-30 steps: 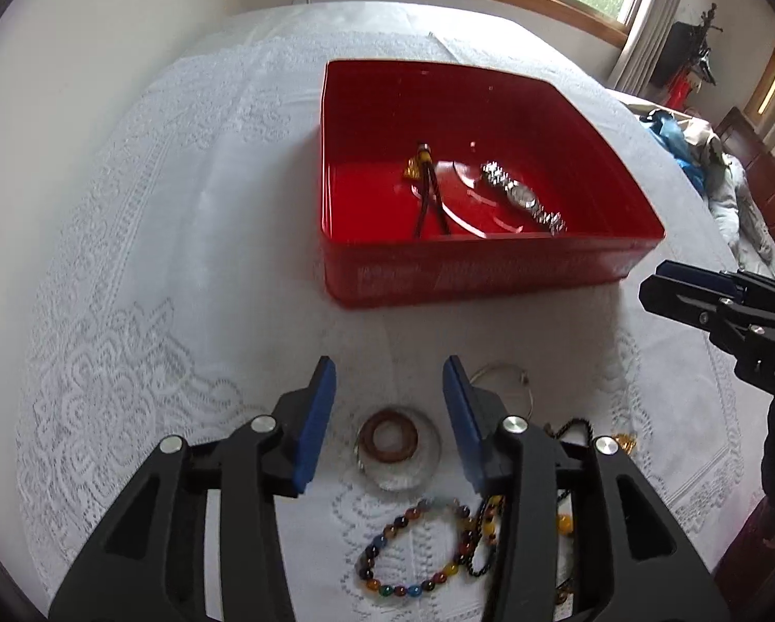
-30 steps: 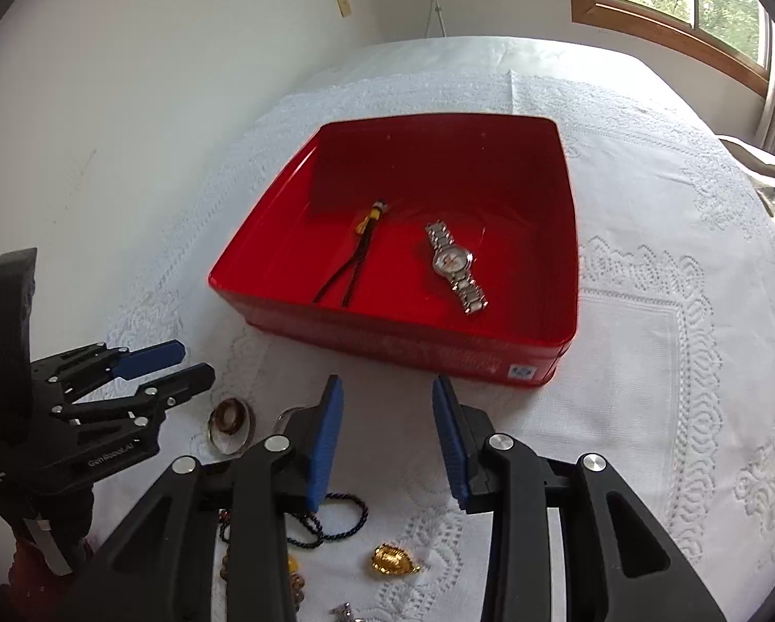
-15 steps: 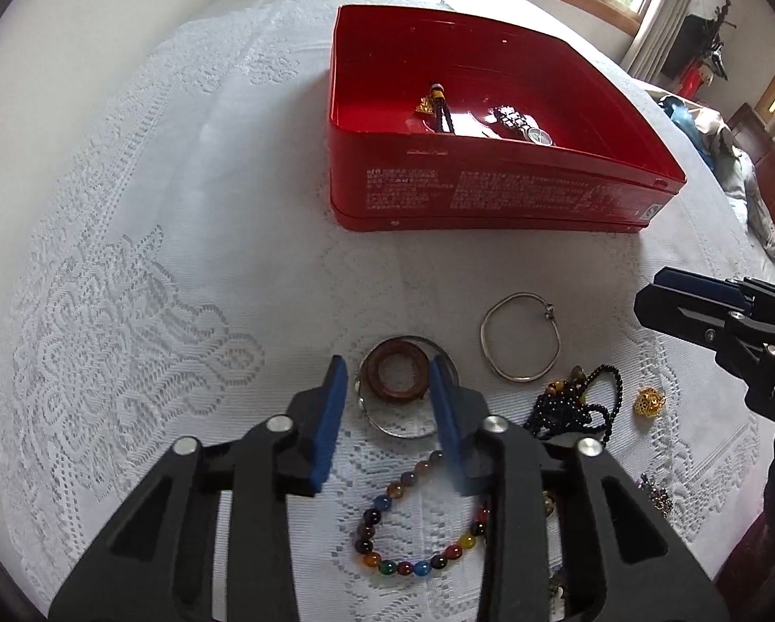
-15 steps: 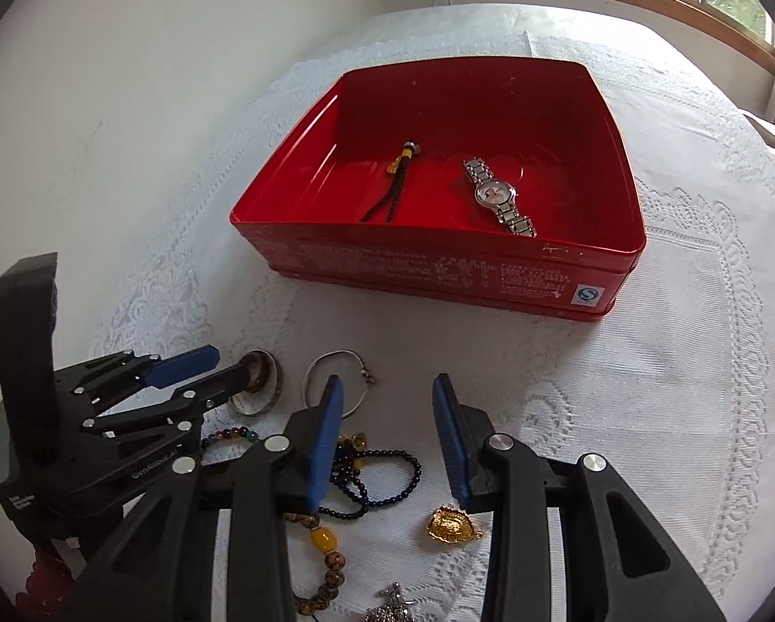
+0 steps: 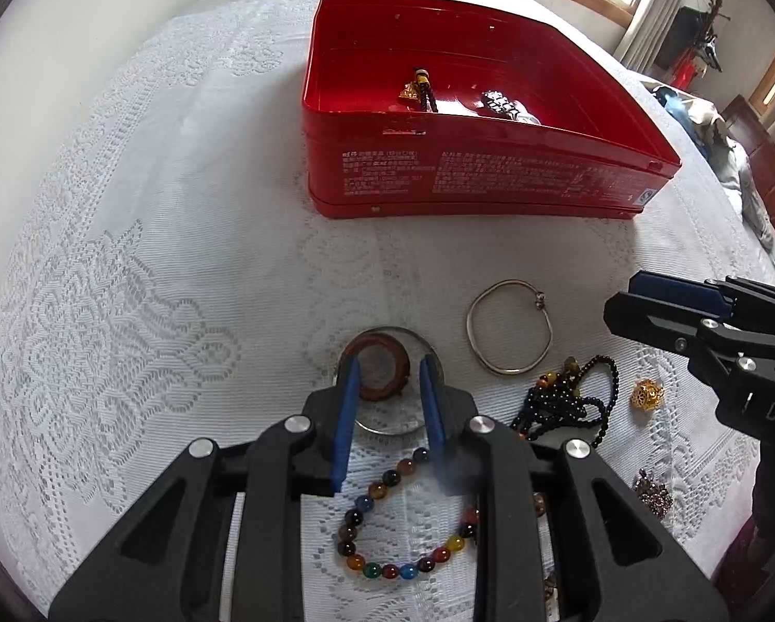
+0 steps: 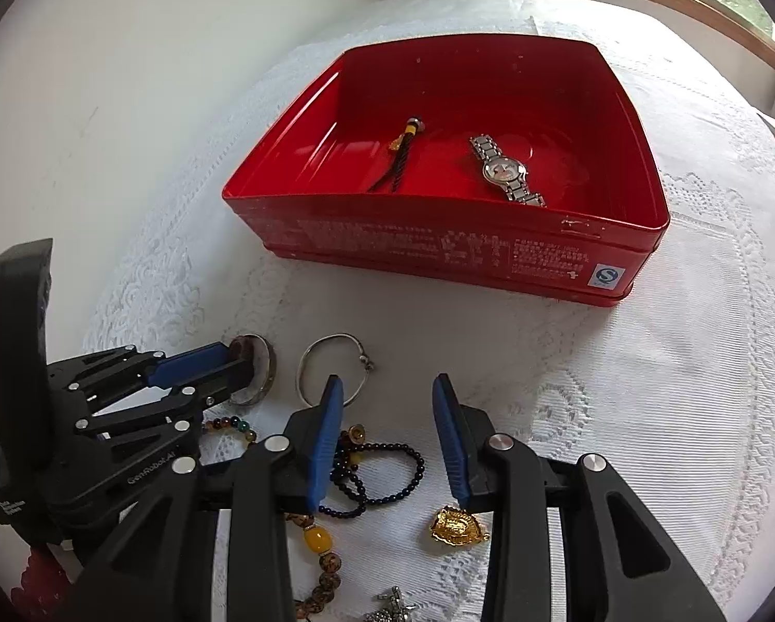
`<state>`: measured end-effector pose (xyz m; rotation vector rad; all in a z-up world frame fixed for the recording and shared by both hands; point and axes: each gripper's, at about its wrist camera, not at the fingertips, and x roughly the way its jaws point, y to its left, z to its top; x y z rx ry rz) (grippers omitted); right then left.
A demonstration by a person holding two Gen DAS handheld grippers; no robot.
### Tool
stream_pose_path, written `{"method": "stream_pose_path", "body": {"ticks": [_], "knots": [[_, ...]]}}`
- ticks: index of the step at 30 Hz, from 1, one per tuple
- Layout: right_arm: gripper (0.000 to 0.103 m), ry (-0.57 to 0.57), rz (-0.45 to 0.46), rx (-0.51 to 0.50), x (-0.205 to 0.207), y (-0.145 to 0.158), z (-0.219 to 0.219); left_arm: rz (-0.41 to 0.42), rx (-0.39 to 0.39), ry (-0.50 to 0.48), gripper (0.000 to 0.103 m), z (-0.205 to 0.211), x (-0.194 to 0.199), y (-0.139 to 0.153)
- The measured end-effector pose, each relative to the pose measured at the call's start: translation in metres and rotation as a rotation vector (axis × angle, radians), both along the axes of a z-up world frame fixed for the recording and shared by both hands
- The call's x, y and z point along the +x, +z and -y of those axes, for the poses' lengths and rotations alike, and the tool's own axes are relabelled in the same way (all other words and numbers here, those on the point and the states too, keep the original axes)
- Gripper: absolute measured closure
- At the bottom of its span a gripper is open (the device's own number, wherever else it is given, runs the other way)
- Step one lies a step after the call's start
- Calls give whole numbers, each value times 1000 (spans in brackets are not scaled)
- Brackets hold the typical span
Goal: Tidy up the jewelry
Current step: 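Grasp the brown ring with the left tool while the right tool moves toward the silver bangle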
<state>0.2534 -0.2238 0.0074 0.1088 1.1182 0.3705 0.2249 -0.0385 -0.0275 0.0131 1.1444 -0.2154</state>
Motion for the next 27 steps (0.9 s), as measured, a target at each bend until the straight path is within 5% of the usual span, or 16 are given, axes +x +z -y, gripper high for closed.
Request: {"method": "stream_pose_path", "body": {"ticks": [7, 27], "knots": [[67, 1, -9, -3, 2, -4, -2, 17, 12, 9, 70, -3, -3, 5], [67, 10, -33, -8, 4, -14, -6, 1, 26, -22, 76, 8, 7, -11]]}}
